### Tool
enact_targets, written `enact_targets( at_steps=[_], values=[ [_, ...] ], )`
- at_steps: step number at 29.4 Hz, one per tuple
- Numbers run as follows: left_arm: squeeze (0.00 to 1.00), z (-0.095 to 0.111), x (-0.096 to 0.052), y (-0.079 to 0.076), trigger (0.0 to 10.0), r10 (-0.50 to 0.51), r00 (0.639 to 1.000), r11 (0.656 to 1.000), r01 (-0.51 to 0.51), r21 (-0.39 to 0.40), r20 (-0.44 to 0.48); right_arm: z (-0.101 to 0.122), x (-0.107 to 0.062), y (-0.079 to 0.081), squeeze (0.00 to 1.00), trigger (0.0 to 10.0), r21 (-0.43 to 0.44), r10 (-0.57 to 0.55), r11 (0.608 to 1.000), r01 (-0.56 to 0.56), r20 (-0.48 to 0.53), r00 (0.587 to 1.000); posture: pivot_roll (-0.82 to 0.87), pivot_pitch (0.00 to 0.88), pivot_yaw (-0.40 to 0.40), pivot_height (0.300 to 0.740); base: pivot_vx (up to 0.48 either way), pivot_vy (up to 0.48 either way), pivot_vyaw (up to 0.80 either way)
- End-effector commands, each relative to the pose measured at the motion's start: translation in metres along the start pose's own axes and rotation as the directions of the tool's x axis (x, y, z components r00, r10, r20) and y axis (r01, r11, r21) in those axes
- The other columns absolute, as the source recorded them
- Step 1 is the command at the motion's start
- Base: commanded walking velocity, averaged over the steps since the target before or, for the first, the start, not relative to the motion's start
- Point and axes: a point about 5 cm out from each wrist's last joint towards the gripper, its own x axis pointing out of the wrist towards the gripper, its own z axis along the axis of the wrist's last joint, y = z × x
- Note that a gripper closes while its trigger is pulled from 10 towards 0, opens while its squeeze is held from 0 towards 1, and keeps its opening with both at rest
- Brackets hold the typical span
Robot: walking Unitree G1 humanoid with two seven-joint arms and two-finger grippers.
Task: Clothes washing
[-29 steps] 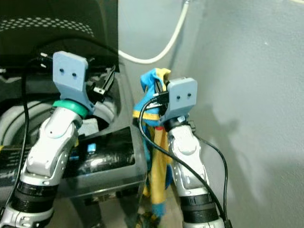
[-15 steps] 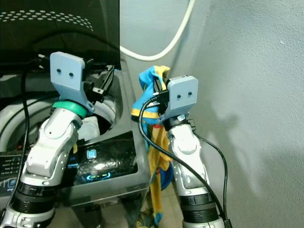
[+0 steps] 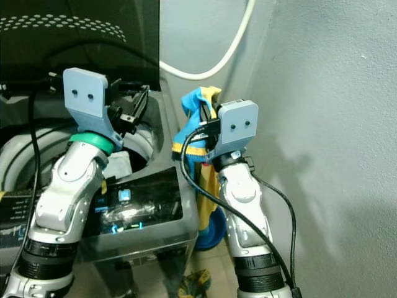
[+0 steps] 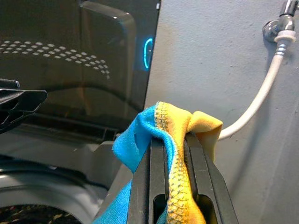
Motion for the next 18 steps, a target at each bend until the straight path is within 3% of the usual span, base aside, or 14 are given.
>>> enact_targets(
  at_steps=[1, 18],
  values=[
    [0.0, -0.0029, -0.0023, -0.0005, 10.0, 0.0, 1.0, 1.0, 0.0, -0.008, -0.018, 0.0039, -0.001, 0.0009, 0.0, 10.0, 0.006, 0.002, 1.0, -0.002, 0.02, 1.0, 0.07, 0.0, 0.003, 0.72, -0.42, 0.0, 0.0],
    [0.0, -0.0032, -0.0021, -0.0002, 10.0, 0.0, 1.0, 1.0, -0.001, -0.012, -0.023, 0.0036, -0.0027, 0.0069, 0.0, 10.0, 0.026, 0.024, 0.999, -0.024, 0.015, 1.0, 0.07, 0.0, 0.004, 0.72, -0.42, 0.0, 0.0]
  ],
)
